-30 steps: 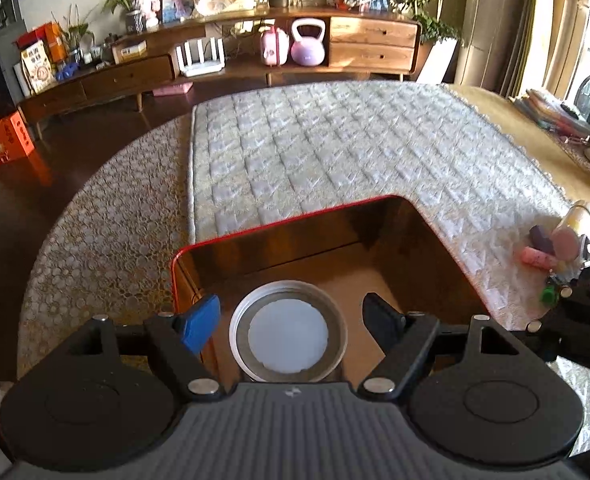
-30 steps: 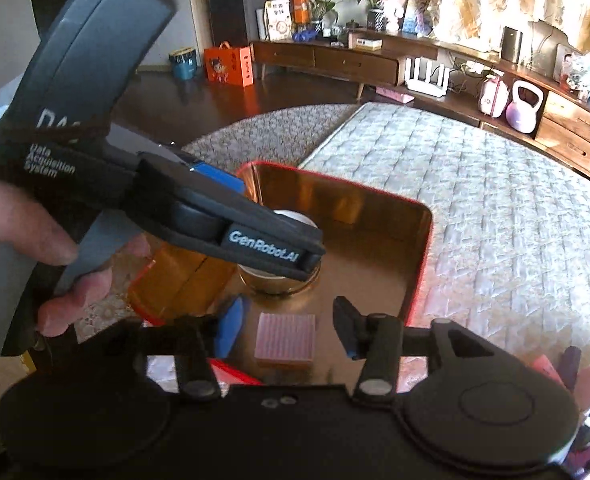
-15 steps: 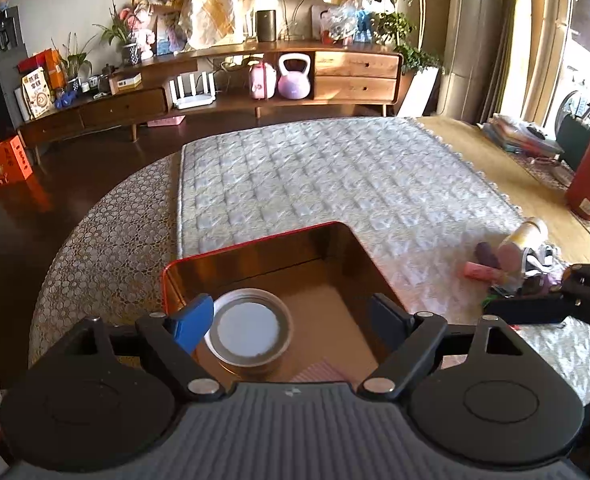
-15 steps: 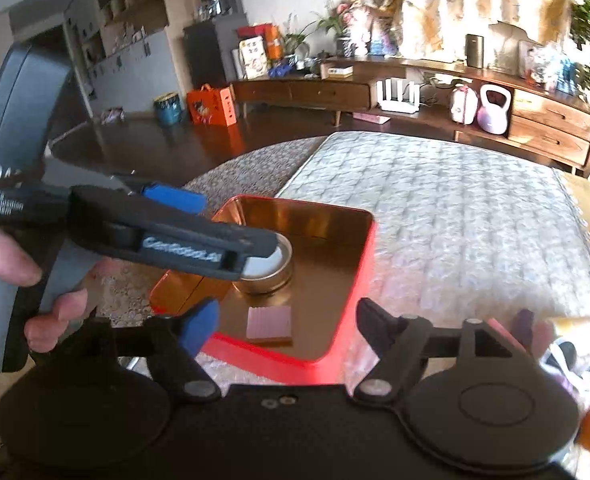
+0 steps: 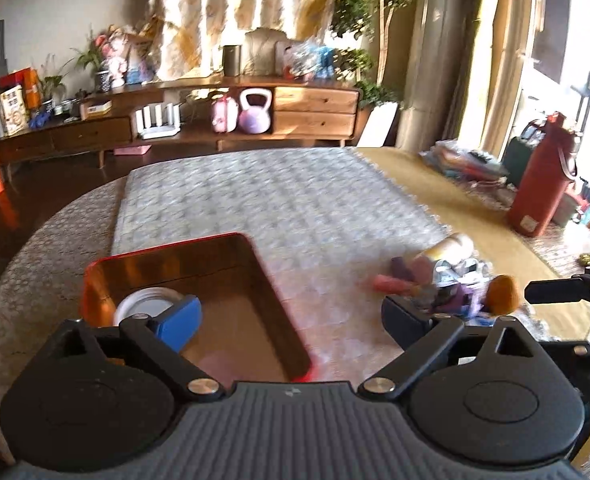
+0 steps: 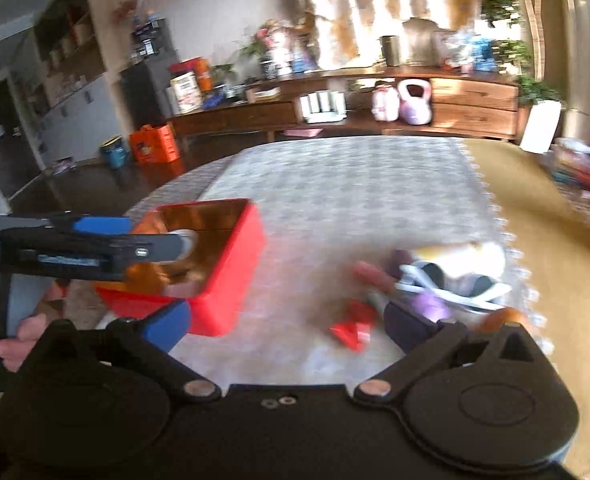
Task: Organize rigid objects
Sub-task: 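Reach the left tool toward the red candy wrapper while the right tool reaches the orange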
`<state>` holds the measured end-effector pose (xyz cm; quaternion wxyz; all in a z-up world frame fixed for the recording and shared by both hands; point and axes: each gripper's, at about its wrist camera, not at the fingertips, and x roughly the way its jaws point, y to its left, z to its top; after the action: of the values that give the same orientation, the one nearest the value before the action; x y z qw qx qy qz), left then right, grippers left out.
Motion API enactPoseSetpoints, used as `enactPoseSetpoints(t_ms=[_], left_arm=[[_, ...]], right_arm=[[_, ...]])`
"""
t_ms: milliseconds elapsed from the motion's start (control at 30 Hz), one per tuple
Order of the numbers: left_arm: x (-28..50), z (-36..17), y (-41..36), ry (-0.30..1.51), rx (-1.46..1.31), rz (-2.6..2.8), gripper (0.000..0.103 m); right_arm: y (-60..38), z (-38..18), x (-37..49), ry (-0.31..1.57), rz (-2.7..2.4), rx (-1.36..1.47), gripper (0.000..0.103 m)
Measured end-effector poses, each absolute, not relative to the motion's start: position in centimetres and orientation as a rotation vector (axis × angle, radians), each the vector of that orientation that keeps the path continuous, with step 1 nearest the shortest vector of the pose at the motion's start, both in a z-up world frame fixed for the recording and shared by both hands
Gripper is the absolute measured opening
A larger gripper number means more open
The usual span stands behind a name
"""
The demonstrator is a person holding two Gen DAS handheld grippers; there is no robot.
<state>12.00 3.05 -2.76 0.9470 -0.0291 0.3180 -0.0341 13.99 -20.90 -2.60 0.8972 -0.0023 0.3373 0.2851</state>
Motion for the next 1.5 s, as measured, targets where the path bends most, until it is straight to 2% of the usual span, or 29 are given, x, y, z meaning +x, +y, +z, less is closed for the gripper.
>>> enactPoseSetpoints(t_ms=[400,667,1200,1267,1333,1367,1500], left_arm=[[14.2,-5.7,-4.4,0.695,-0.018,-0.173,0.098],[16.7,-8.7,-7.7,0.732,0.028,-0.182,0.098],[21.0,-13.5,-9.8,0.801,0.072,-0.162,0.096],[21.3,-13.8,-9.8,0.805,0.065,-0.165,0.083],[21.5,-14.1,-9.9,0.817,0.069,-0.166,0.076],[21.6,-14.2,-9.9,0.816,0.067,-0.171,0.07],[21.8,-14.4,-10.0,0.807,0.071,-0.183,0.06]], right_arm=[[-29.6,-5.0,16.1,0.704,0.392,0.018,0.103],[-31.0,-7.4,19.1,0.749,0.362,0.003,0.1],[-30.4,-11.3,23.2,0.83,0.376,-0.012,0.075],[-30.2,-11.5,23.4,0.834,0.379,-0.015,0.073],[-30.0,-11.6,23.6,0.837,0.385,-0.019,0.072],[-29.9,-11.7,23.7,0.838,0.385,-0.023,0.071],[-29.5,-12.1,24.0,0.846,0.381,-0.032,0.066]])
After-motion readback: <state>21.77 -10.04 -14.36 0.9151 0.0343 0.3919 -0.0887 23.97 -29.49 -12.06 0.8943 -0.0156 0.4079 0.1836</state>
